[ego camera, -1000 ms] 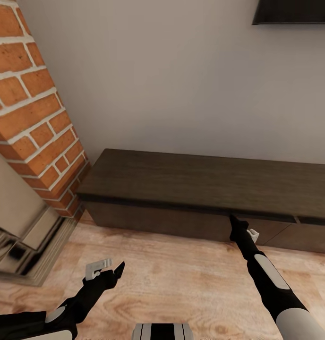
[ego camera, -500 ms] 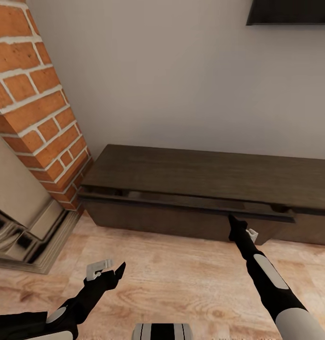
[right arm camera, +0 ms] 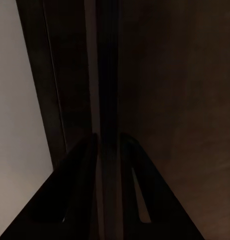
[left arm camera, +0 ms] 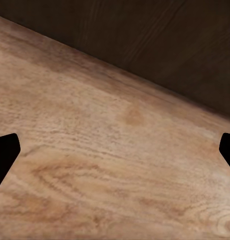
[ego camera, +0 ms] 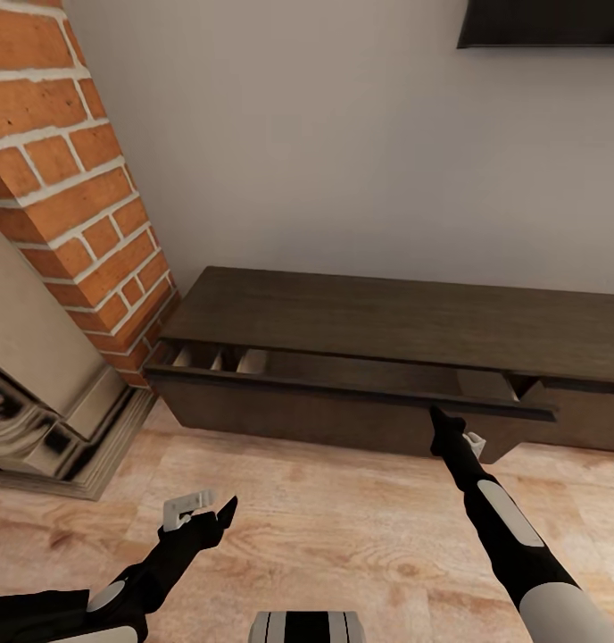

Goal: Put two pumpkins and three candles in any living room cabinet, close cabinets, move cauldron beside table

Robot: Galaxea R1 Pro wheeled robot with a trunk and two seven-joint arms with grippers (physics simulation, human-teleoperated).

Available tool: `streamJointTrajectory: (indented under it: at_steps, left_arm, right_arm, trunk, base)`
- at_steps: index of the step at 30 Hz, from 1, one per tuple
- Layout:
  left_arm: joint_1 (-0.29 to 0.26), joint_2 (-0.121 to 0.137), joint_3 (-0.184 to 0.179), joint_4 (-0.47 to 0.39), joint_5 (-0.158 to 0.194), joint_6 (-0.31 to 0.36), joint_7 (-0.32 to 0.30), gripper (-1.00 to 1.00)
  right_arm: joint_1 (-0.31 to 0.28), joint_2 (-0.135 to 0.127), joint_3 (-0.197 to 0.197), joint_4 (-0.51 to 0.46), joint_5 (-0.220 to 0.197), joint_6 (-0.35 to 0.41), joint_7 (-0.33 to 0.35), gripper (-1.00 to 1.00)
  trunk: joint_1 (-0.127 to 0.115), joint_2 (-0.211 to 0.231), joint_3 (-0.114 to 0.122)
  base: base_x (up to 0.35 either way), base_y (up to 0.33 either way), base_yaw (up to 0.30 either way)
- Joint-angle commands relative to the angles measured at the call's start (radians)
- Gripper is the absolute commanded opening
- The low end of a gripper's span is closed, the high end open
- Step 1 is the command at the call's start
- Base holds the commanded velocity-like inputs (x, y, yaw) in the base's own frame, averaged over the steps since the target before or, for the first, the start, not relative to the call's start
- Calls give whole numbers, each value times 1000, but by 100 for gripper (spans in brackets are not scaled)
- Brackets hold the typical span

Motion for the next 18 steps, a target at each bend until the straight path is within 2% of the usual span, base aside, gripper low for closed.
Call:
streamJointTrajectory:
  at_steps: [1,10,18]
  left_arm:
    - [-1,1,-2,-2,2,-4,3,100]
    - [-1,0,-2,-2,2,-4,3,100]
    - [-1,0,-2,-2,2,-4,3,100]
  right_arm:
    - [0,-2,-15,27,-16,2,4,-100]
    - [0,-2,-16,27,-19,8,2,-100]
    - [0,-6,-15,27,-18,12,5,-100]
  trunk:
    - [0,0,-1]
    - [0,0,-1]
    - [0,0,-1]
  base:
    - [-17,0,0]
    - [-8,0,0]
    - [-152,0,0]
